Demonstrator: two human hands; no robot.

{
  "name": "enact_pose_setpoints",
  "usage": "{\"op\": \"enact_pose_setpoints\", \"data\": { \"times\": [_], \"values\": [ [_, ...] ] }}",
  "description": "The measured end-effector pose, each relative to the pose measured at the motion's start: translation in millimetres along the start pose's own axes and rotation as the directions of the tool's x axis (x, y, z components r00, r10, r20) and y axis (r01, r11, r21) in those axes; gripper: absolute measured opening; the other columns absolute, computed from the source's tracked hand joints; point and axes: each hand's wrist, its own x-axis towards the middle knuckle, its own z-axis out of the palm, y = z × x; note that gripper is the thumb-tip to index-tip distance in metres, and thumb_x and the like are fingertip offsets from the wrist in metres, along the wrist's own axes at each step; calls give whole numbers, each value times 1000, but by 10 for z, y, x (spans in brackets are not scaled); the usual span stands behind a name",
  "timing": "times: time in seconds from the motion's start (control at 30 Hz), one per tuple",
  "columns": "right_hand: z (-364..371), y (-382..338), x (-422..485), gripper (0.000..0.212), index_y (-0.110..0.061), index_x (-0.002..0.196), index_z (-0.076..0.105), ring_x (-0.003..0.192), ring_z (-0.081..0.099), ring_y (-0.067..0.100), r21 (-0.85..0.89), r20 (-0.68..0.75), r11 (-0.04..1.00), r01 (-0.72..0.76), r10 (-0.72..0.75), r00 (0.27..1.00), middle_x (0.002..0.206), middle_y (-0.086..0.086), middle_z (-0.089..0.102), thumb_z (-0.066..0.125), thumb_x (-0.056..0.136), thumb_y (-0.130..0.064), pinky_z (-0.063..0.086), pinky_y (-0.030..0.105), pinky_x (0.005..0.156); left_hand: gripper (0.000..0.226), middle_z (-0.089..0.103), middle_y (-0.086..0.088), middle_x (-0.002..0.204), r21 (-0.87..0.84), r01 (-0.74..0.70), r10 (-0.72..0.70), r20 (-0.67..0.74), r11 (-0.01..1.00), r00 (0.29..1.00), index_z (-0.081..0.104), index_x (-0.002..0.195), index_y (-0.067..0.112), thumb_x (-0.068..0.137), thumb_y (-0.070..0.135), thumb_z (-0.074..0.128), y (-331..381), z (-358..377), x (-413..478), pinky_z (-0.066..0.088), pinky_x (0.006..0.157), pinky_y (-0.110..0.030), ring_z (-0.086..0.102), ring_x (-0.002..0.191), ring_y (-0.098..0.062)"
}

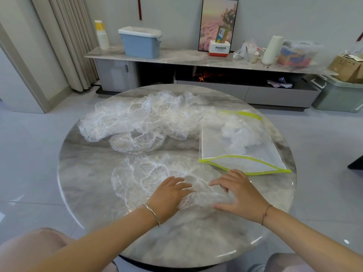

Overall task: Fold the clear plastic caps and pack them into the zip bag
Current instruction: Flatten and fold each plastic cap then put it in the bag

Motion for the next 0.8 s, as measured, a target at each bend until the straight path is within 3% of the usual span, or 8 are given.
{"op": "enact_pose_setpoints", "data": {
  "times": [0.1,0.2,0.3,0.37,0.5,0.57,0.63,0.8],
  "values": [
    [87,121,-53,28,-36,89,63,102,43,8,-32,78,999,-23,25,997,103,-12,55,62,64,-49,26,19,98,51,67,12,111,-101,-24,18,-59,995,998,66,110,33,64,10,66,-49,-40,-1,46,91,-25,62,103,-15],
    [41,129,-66,10,-35,76,56,116,46,-5,280,108,941,-188,164,981,104,-19,65,59,67,-37,20,9,104,53,67,11,111,-137,-35,26,-71,990,997,64,113,27,65,4,68,-95,-76,-12,35,94,-21,57,110,-15],
    [-70,85,-56,13,-13,78,57,78,63,3,625,125,682,-381,394,911,73,-2,67,70,79,-11,42,14,81,18,70,10,86,-179,14,-37,-125,984,991,72,87,23,75,25,59,-83,-133,5,37,84,-18,53,95,-4],
    [-87,81,-51,13,-4,82,55,58,61,12,688,214,548,-476,473,854,59,6,64,68,83,-2,45,21,69,27,65,11,74,-257,94,-123,-99,962,987,69,76,23,82,42,50,-51,-168,18,34,76,-14,51,81,-3],
    [55,155,-122,23,-9,87,51,42,47,11,581,334,451,-678,627,703,52,8,53,71,79,-2,41,26,52,37,66,10,87,-300,308,-279,137,903,951,64,112,28,86,51,55,26,-197,33,29,78,-12,53,86,-8],
    [118,178,-146,32,-14,98,48,46,45,9,383,332,564,-732,655,679,58,1,51,73,78,-13,37,23,52,47,64,12,97,-237,366,-324,198,900,925,48,129,30,86,41,62,67,-198,47,32,83,-16,53,92,-8],
    [153,188,-157,43,-20,109,47,69,50,13,122,237,739,-662,626,743,74,-6,50,74,77,-26,37,25,67,64,55,9,112,-176,379,-343,203,908,917,33,140,28,85,35,64,101,-201,75,34,90,-19,50,102,-10],
    [173,111,-192,50,-21,130,48,126,39,14,58,-25,919,-390,392,920,133,-7,44,57,83,-36,29,28,102,49,50,3,133,-48,-93,92,-12,995,996,45,133,29,86,28,59,125,-178,177,34,100,-30,45,116,-16]
  ]
}}
